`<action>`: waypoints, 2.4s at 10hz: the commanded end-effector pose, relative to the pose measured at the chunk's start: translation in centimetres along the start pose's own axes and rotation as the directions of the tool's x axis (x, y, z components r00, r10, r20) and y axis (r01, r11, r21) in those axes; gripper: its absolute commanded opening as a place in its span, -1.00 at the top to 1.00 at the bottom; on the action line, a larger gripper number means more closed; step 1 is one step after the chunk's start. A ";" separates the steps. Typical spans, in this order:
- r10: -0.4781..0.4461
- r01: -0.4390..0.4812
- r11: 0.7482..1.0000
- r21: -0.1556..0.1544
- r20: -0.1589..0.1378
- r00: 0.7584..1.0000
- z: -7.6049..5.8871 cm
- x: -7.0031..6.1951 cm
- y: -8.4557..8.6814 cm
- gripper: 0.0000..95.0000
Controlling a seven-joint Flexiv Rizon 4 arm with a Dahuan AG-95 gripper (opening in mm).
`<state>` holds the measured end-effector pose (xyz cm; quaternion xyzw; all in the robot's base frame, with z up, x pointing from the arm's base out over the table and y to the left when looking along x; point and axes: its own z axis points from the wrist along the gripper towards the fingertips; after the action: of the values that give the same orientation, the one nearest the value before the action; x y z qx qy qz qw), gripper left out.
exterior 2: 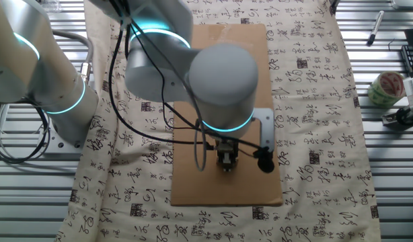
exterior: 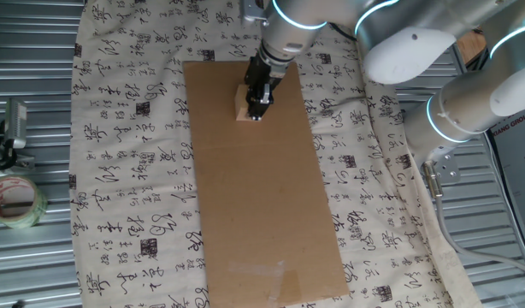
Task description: Hold a small block with the gripper and sweep it from left to right on the table
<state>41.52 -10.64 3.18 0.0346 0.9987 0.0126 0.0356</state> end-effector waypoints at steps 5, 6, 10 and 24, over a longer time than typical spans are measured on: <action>0.001 -0.001 1.000 0.004 0.002 1.000 0.0 -0.1 0.2 1.00; 0.003 -0.003 1.000 -0.005 0.003 1.000 0.0 -0.1 0.2 1.00; 0.006 -0.006 1.000 -0.011 0.007 1.000 0.2 -0.1 0.5 1.00; 0.001 -0.001 1.000 -0.028 -0.002 1.000 -0.1 -0.1 1.6 1.00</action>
<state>41.77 -8.88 3.47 0.0330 0.9983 0.0353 0.0330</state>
